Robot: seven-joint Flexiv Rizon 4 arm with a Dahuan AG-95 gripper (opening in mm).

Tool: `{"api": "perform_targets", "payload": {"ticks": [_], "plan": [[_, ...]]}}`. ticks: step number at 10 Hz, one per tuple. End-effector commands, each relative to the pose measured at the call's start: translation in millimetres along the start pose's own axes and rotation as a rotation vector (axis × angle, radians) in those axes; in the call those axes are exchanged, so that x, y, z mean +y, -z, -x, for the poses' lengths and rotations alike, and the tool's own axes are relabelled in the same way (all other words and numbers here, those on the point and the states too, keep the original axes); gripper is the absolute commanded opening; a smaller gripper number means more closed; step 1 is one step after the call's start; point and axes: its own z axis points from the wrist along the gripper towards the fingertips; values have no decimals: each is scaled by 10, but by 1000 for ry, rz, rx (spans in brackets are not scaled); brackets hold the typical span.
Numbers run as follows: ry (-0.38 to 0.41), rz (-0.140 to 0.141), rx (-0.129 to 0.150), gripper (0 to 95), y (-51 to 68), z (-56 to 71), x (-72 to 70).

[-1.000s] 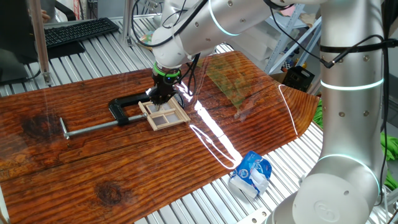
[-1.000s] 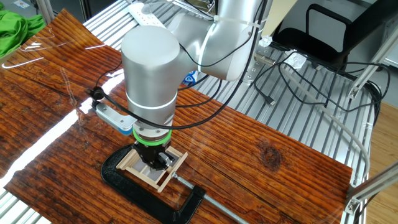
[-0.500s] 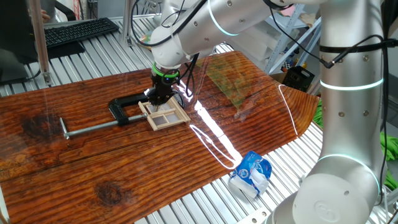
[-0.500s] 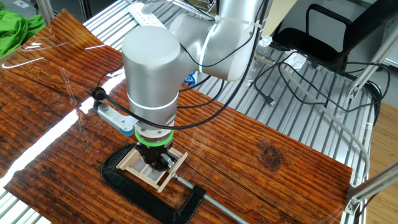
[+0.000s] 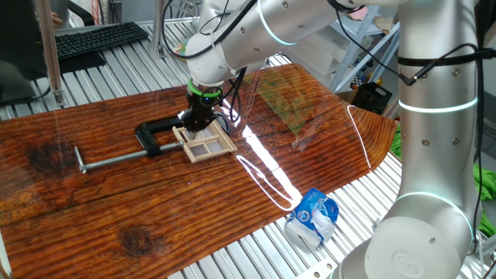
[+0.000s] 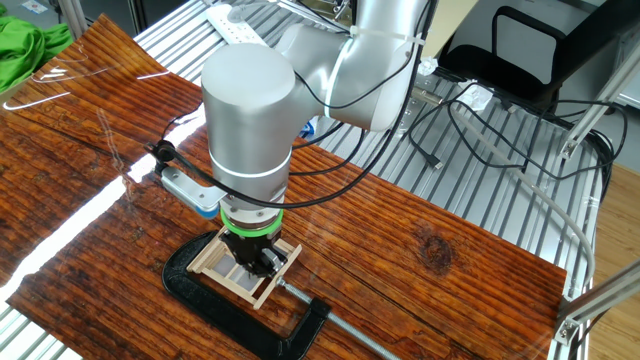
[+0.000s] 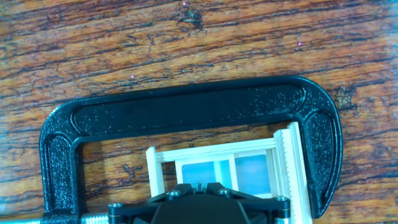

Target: Close a sliding window

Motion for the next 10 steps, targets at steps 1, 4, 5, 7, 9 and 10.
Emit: {"api": "perform_targets", "payload": {"ticks": [1,4,5,7,9,10], "plan": [[-8,0,-2,0,-5,0,14],[-25,2,1,0,8,-4,56],[-25,4,-5,0,-11,-8,61],[-30,15,-9,0,-22,-6,60],[-29,15,-9,0,-20,-4,62],[-30,15,-9,0,-19,-3,63]]}}
